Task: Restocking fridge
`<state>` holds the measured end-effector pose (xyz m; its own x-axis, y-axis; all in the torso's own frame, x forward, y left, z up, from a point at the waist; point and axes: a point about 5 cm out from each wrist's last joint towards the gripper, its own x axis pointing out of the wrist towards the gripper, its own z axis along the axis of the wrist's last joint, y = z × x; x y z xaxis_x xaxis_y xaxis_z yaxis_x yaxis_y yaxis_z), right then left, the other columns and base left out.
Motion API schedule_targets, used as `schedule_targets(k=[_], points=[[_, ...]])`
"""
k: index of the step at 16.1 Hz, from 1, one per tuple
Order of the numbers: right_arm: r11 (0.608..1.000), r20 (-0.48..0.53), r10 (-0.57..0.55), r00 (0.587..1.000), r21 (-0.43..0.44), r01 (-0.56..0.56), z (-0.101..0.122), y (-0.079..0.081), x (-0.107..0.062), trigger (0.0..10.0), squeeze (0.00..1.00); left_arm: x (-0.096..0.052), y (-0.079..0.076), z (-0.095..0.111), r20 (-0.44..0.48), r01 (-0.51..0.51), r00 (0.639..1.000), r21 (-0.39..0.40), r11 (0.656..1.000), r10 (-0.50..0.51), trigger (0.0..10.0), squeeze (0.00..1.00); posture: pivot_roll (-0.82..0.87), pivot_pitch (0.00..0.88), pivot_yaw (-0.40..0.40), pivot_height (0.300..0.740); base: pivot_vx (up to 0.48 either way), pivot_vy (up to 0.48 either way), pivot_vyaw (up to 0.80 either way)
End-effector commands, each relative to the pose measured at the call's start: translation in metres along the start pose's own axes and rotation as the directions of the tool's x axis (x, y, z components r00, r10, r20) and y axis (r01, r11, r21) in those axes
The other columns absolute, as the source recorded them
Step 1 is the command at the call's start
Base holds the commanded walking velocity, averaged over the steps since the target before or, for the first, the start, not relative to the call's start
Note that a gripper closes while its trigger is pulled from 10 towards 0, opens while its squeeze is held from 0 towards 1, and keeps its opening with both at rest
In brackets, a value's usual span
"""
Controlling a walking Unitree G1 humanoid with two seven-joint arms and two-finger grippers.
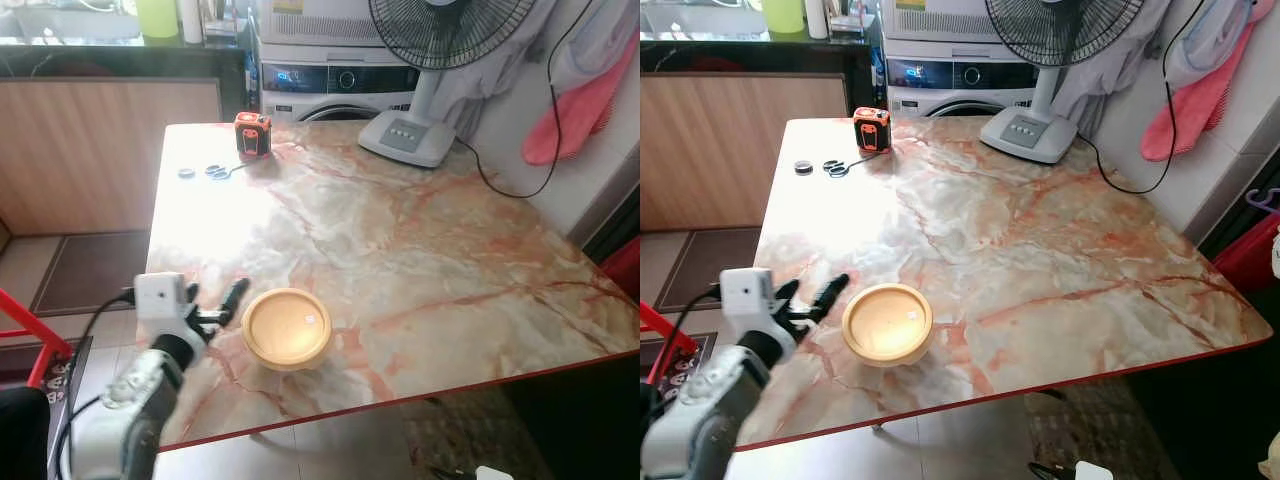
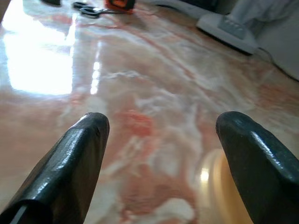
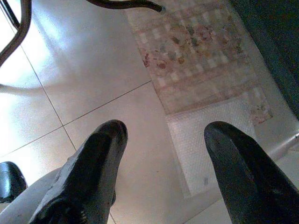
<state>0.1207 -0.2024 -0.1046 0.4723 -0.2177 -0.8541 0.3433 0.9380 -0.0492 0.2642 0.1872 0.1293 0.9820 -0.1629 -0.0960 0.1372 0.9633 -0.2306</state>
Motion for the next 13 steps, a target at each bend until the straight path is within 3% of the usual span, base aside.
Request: schedule_targets(k=[1, 5, 8, 9, 13], points=[[1.0, 0.01, -0.012, 1.0, -0.001, 0.012, 0.003, -0.004, 0.001, 10.0, 0.0, 0.003, -0.001, 0.0, -0.021, 0.016, 1.0, -0.022, 1.0, -0.017, 10.0, 0.0, 0.07, 0.0, -0.117, 0.74, 0.0, 0.0, 0.0], [1.0, 0.015, -0.013, 1.0, -0.008, 0.013, 0.004, -0.005, 0.001, 10.0, 0.0, 0.014, -0.011, -0.003, -0.038, 0.119, 0.992, -0.115, 0.986, -0.124, 10.0, 0.0, 0.06, 0.008, -0.127, 0.74, 0.0, 0.0, 0.0], [1.0, 0.019, -0.016, 1.0, -0.011, 0.016, 0.005, -0.006, 0.001, 10.0, 0.0, 0.02, -0.018, 0.001, -0.04, 0.198, 0.978, -0.097, 0.975, -0.202, 10.0, 0.0, 0.06, 0.011, -0.132, 0.74, 0.0, 0.0, 0.0], [1.0, 0.019, -0.017, 1.0, -0.011, 0.017, 0.005, -0.005, 0.001, 10.0, 0.0, 0.021, -0.019, 0.001, -0.045, 0.216, 0.974, -0.092, 0.972, -0.22, 10.0, 1.0, 0.06, 0.013, -0.132, 0.74, 0.0, 0.0, 0.0], [1.0, 0.021, -0.019, 1.0, -0.007, 0.019, 0.006, -0.005, 0.001, 10.0, 0.0, 0.024, -0.024, -0.004, -0.07, 0.254, 0.963, -0.1, 0.962, -0.261, 10.0, 1.0, 0.06, 0.015, -0.132, 0.74, 0.0, 0.0, 0.0]])
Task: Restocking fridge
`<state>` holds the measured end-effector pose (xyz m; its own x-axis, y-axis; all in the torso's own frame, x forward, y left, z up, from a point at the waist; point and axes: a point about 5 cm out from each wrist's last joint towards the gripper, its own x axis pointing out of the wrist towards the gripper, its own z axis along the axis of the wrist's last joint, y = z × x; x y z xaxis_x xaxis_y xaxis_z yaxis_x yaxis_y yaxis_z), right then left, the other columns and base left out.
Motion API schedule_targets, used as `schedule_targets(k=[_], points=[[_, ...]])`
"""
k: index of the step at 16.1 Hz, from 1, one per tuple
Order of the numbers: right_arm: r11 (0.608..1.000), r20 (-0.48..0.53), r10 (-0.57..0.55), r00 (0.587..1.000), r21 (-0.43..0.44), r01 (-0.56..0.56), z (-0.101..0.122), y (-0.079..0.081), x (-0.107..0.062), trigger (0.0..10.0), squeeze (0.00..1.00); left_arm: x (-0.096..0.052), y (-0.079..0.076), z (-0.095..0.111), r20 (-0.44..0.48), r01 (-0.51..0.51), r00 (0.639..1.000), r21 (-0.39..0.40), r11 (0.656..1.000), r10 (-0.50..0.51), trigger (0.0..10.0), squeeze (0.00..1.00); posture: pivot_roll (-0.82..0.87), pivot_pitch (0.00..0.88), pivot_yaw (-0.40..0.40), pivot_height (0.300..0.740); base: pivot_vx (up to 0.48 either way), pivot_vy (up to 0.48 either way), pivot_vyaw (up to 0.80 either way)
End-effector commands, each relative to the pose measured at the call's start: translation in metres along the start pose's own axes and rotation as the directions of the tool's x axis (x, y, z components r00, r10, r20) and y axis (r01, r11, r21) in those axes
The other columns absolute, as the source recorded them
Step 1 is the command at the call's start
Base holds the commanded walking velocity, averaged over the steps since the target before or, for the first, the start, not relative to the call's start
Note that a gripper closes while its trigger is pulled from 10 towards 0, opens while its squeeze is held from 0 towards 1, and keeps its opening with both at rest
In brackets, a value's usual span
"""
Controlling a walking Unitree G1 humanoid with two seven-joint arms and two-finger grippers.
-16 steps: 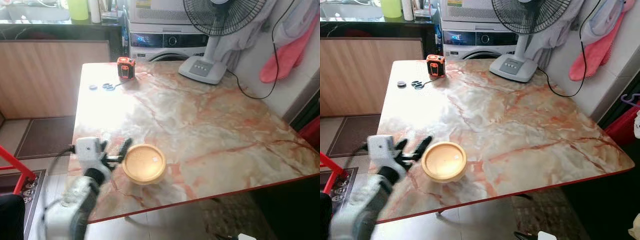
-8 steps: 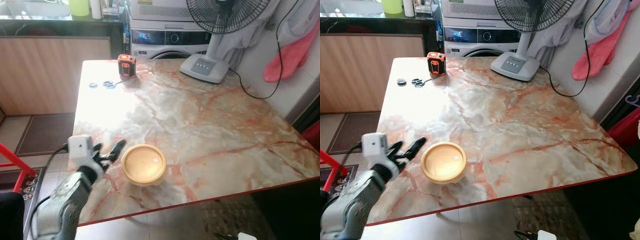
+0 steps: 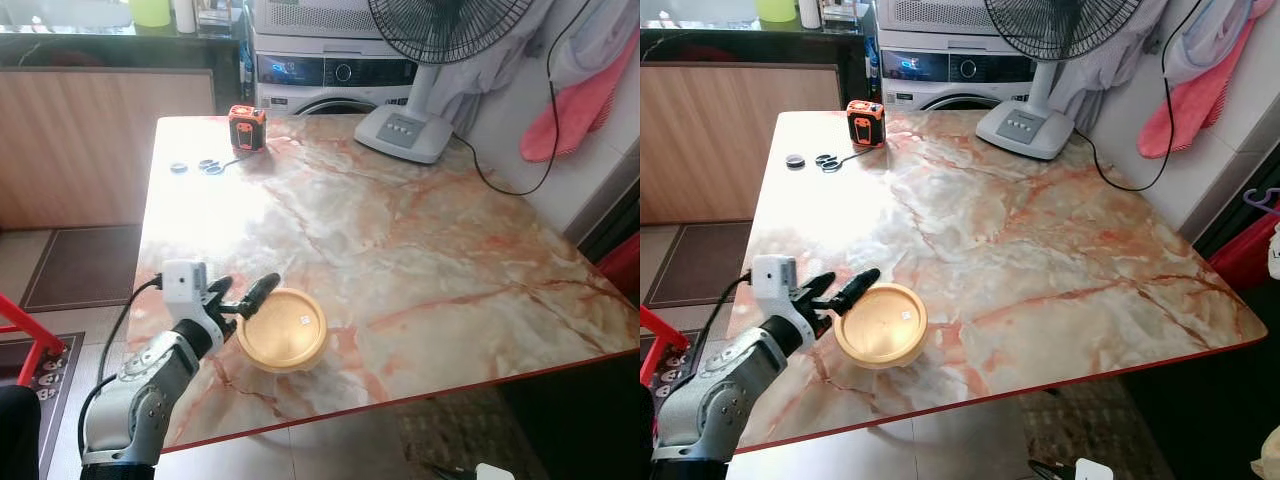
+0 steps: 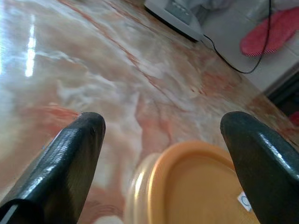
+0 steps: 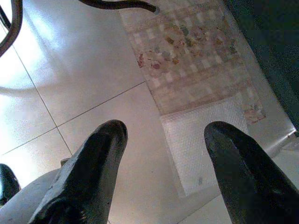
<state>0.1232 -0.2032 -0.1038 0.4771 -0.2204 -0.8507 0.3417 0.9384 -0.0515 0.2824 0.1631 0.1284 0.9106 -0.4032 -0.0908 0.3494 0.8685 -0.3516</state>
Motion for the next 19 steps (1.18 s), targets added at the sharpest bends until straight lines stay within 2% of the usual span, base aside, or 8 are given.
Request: schedule_targets(k=[1, 2, 3, 4, 8, 13, 16, 19], points=[[1.0, 0.015, -0.018, 1.0, -0.004, 0.018, 0.003, -0.005, 0.001, 10.0, 0.0, 0.003, -0.003, -0.001, -0.021, 0.016, 1.0, 0.006, 1.0, -0.016, 10.0, 1.0, 0.06, 0.018, -0.133, 0.74, 0.0, 0.0, 0.0], [1.0, 0.014, -0.018, 1.0, -0.005, 0.018, 0.003, -0.005, 0.001, 10.0, 0.0, 0.004, -0.002, -0.003, -0.035, 0.014, 0.999, 0.012, 1.0, -0.013, 10.0, 1.0, 0.06, 0.018, -0.133, 0.74, 0.0, 0.0, 0.0], [1.0, 0.014, -0.018, 1.0, -0.005, 0.018, 0.004, -0.005, 0.001, 10.0, 0.0, 0.005, -0.001, -0.006, -0.055, 0.01, 0.998, 0.025, 1.0, -0.008, 10.0, 0.6, 0.06, 0.018, -0.133, 0.74, 0.0, 0.0, 0.0], [1.0, 0.015, -0.017, 1.0, -0.005, 0.018, 0.004, -0.005, 0.001, 10.0, 0.0, 0.006, -0.001, -0.007, -0.059, 0.017, 0.998, 0.013, 1.0, -0.016, 10.0, 0.0, 0.05, 0.018, -0.132, 0.74, 0.0, 0.0, 0.0], [1.0, 0.017, -0.018, 1.0, -0.01, 0.019, 0.004, -0.005, 0.001, 10.0, 0.0, 0.01, 0.004, -0.019, -0.117, 0.003, 0.993, -0.011, 1.0, -0.005, 10.0, 0.0, 0.05, 0.017, -0.136, 0.74, 0.0, 0.0, 0.0], [1.0, 0.02, -0.017, 1.0, -0.019, 0.017, 0.005, -0.007, 0.001, 10.0, 0.0, 0.017, 0.004, -0.026, -0.127, 0.011, 0.992, -0.076, 0.997, -0.021, 10.0, 0.0, 0.04, 0.01, -0.143, 0.74, 0.0, 0.0, 0.0], [0.999, 0.024, -0.017, 1.0, -0.029, 0.018, 0.006, -0.008, 0.001, 10.0, 0.0, 0.02, 0.0, -0.03, -0.132, 0.065, 0.988, -0.13, 0.989, -0.082, 10.0, 0.0, 0.05, 0.009, -0.15, 0.74, 0.0, 0.0, 0.0], [0.999, 0.027, -0.018, 0.999, -0.036, 0.019, 0.006, -0.009, 0.001, 10.0, 0.0, 0.024, -0.004, -0.03, -0.129, 0.096, 0.985, -0.148, 0.984, -0.115, 10.0, 0.0, 0.04, 0.009, -0.153, 0.74, 0.0, 0.0, 0.0]])
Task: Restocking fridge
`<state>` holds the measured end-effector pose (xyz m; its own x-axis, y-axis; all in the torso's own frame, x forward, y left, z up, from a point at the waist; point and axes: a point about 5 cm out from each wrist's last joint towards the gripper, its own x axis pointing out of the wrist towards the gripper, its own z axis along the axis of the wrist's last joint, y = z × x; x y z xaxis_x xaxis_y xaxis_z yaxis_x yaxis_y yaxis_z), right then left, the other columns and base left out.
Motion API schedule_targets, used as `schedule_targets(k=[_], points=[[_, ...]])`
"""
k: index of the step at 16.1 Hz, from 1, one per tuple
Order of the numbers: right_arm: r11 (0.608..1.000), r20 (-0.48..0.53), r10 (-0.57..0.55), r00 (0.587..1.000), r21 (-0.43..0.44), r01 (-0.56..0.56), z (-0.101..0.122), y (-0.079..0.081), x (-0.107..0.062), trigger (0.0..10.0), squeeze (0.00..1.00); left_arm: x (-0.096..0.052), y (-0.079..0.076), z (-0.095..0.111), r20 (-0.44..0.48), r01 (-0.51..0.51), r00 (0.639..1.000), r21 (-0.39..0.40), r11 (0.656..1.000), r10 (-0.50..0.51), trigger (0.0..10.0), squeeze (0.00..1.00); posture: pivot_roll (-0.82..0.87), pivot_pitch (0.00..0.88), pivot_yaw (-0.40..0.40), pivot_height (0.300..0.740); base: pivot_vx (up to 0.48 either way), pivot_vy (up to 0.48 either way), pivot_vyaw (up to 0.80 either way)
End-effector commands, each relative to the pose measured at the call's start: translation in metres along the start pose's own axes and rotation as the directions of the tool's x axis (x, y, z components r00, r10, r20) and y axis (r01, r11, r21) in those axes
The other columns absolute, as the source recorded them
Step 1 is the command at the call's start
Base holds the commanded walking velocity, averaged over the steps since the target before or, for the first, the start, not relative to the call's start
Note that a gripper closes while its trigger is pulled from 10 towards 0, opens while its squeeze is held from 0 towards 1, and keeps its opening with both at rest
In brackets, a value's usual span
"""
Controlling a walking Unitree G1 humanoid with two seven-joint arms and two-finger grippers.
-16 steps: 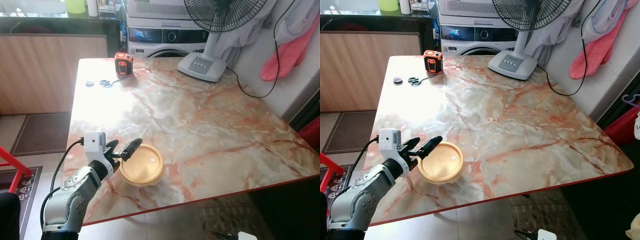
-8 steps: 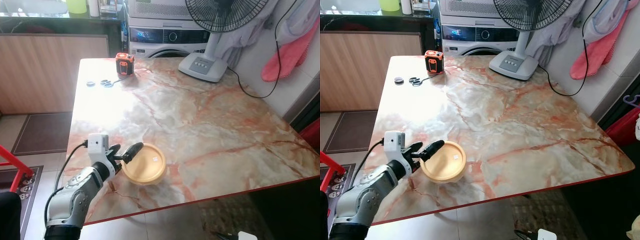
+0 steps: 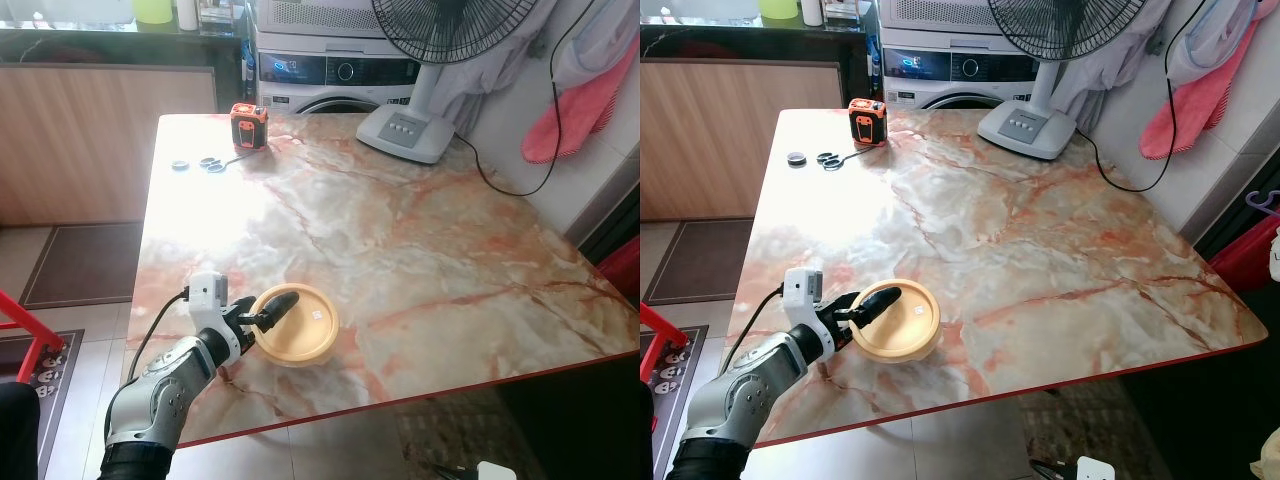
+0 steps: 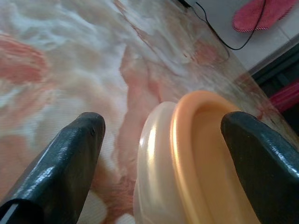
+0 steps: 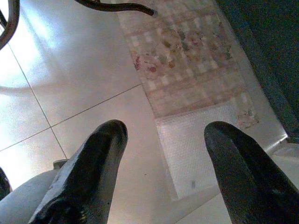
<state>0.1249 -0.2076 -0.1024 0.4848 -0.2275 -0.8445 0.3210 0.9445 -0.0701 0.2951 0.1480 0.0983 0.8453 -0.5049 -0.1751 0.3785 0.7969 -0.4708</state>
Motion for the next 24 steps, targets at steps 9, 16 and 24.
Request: schedule_targets(k=[9, 16, 24], points=[[1.0, 0.015, -0.013, 1.0, -0.029, 0.013, 0.004, -0.005, 0.001, 10.0, 0.0, 0.007, -0.007, -0.006, -0.089, 0.043, 0.995, 0.01, 0.999, -0.042, 0.0, 0.0, 0.04, 0.021, -0.152, 0.74, 0.0, 0.0, 0.0], [0.999, 0.015, -0.011, 1.0, -0.031, 0.011, 0.005, -0.004, 0.001, 10.0, 0.0, 0.008, -0.007, -0.009, -0.132, 0.051, 0.99, 0.039, 0.998, -0.045, 0.0, 0.0, 0.04, 0.023, -0.146, 0.74, 0.0, 0.0, 0.0], [0.999, 0.016, -0.009, 1.0, -0.031, 0.009, 0.006, -0.003, 0.001, 10.0, 0.0, 0.01, -0.009, 0.009, 0.027, 0.045, 0.999, -0.025, 0.999, -0.045, 0.0, 0.0, 0.04, 0.019, -0.145, 0.74, 0.0, 0.0, 0.0]])
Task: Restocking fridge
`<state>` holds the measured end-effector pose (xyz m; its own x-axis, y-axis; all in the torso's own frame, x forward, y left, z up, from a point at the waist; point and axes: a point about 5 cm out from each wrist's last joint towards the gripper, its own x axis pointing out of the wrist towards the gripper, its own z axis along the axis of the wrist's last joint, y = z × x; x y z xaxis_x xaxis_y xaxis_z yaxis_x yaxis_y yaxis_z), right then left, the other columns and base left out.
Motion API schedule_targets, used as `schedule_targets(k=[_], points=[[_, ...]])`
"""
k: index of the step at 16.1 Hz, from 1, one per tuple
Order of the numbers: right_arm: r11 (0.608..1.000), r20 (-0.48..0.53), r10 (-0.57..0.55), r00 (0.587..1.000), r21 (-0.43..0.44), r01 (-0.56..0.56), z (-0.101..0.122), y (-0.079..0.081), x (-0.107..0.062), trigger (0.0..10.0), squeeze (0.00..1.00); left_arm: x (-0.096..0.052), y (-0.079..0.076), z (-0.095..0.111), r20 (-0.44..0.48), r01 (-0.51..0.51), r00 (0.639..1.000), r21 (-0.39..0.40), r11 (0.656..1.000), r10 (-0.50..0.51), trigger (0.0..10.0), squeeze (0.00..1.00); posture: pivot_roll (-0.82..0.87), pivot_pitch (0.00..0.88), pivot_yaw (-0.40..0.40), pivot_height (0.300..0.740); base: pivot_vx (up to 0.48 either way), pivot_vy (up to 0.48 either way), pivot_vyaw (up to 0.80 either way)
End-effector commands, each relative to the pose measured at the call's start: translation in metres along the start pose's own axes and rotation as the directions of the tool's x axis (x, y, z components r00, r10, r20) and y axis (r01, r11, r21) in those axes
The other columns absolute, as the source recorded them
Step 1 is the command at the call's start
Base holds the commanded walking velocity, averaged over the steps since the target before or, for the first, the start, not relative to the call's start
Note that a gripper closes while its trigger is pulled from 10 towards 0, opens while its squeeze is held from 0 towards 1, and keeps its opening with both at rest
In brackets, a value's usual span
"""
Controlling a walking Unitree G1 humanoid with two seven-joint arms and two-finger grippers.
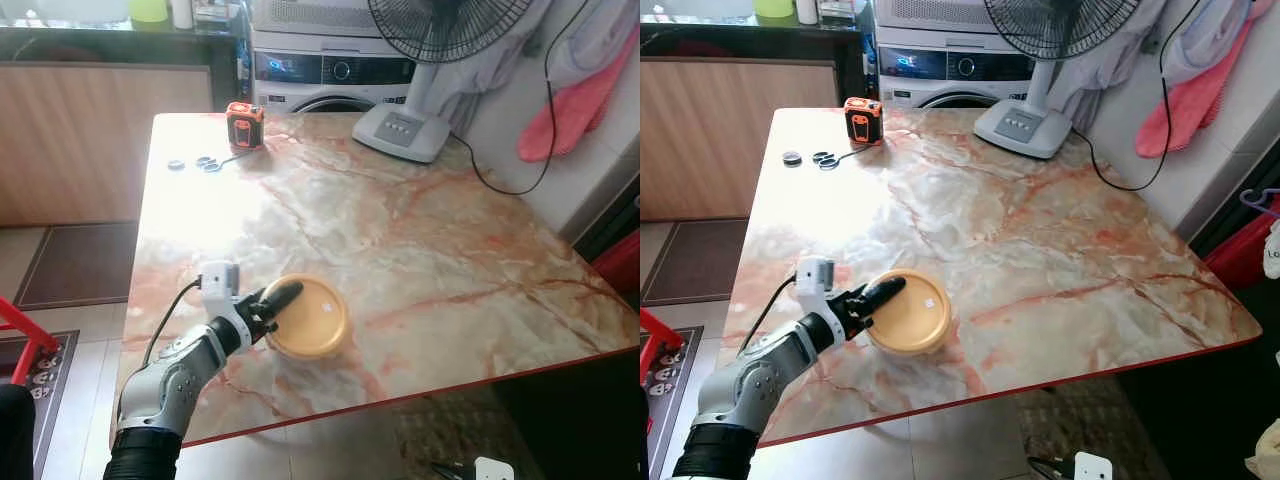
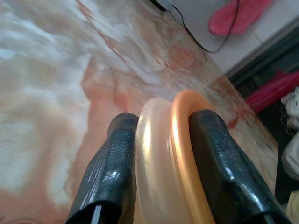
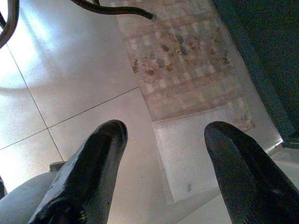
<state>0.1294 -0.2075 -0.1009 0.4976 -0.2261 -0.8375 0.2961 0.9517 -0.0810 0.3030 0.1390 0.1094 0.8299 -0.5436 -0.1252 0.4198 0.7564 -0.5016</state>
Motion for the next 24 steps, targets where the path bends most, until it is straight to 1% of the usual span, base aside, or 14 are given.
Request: schedule_targets(k=[1, 12, 13, 14, 17, 19, 20, 22, 23, 24], points=[[1.0, 0.002, -0.014, 1.0, -0.003, 0.014, 0.002, -0.004, 0.0, 10.0, 0.0, 0.0, 0.001, -0.001, 0.003, -0.015, 1.0, 0.0, 1.0, 0.015, 0.0, 0.0, 0.04, 0.019, -0.145, 0.74, 0.0, 0.0, 0.0], [1.0, 0.002, -0.014, 1.0, -0.003, 0.014, 0.002, -0.004, 0.0, 10.0, 0.0, 0.0, 0.001, -0.001, 0.008, -0.018, 1.0, -0.005, 1.0, 0.018, 0.0, 0.0, 0.04, 0.019, -0.145, 0.74, 0.0, 0.0, 0.0], [1.0, 0.0, -0.016, 1.0, -0.008, 0.016, -0.001, -0.006, 0.0, 10.0, 0.0, -0.013, -0.031, -0.001, 0.18, 0.173, 0.974, -0.197, 0.965, -0.138, 10.0, 0.0, 0.05, 0.0, -0.142, 0.74, 0.0, 0.0, 0.0], [1.0, 0.001, -0.018, 1.0, -0.011, 0.018, -0.004, -0.006, -0.001, 10.0, 0.0, -0.022, -0.049, 0.001, 0.288, 0.284, 0.936, -0.273, 0.919, -0.203, 10.0, 0.0, 0.06, 0.0, -0.141, 0.74, 0.0, 0.0, 0.0], [1.0, -0.002, -0.016, 1.0, -0.013, 0.016, -0.005, -0.006, -0.001, 10.0, 0.0, -0.019, -0.052, 0.007, 0.319, 0.307, 0.923, -0.274, 0.911, -0.215, 10.0, 0.0, 0.06, 0.0, -0.139, 0.74, 0.0, 0.0, 0.0], [1.0, -0.002, -0.015, 1.0, -0.013, 0.015, -0.006, -0.006, -0.002, 10.0, 0.0, -0.021, -0.057, 0.008, 0.325, 0.319, 0.919, -0.282, 0.905, -0.223, 10.0, 0.0, 0.06, 0.0, -0.138, 0.74, 0.0, 0.0, 0.0], [1.0, -0.001, -0.015, 1.0, -0.012, 0.014, -0.006, -0.006, -0.002, 10.0, 0.0, -0.023, -0.059, 0.007, 0.323, 0.316, 0.92, -0.285, 0.905, -0.22, 10.0, 0.0, 0.06, 0.0, -0.136, 0.74, 0.0, 0.0, 0.0], [1.0, -0.001, -0.014, 1.0, -0.013, 0.014, -0.007, -0.007, -0.002, 10.0, 0.0, -0.028, -0.058, 0.009, 0.313, 0.26, 0.933, -0.254, 0.932, -0.175, 10.0, 0.0, 0.06, 0.0, -0.134, 0.74, 0.0, 0.0, 0.0], [1.0, -0.001, -0.015, 1.0, -0.012, 0.015, -0.008, -0.007, -0.002, 10.0, 0.0, -0.036, -0.053, 0.015, 0.344, 0.167, 0.936, -0.25, 0.954, -0.074, 10.0, 0.0, 0.06, 0.0, -0.132, 0.74, 0.0, 0.0, 0.0], [1.0, -0.001, -0.015, 1.0, -0.013, 0.015, -0.008, -0.007, -0.003, 10.0, 0.0, -0.04, -0.051, 0.018, 0.355, 0.141, 0.934, -0.246, 0.959, -0.046, 10.0, 0.0, 0.06, 0.0, -0.132, 0.74, 0.0, 0.0, 0.0]])
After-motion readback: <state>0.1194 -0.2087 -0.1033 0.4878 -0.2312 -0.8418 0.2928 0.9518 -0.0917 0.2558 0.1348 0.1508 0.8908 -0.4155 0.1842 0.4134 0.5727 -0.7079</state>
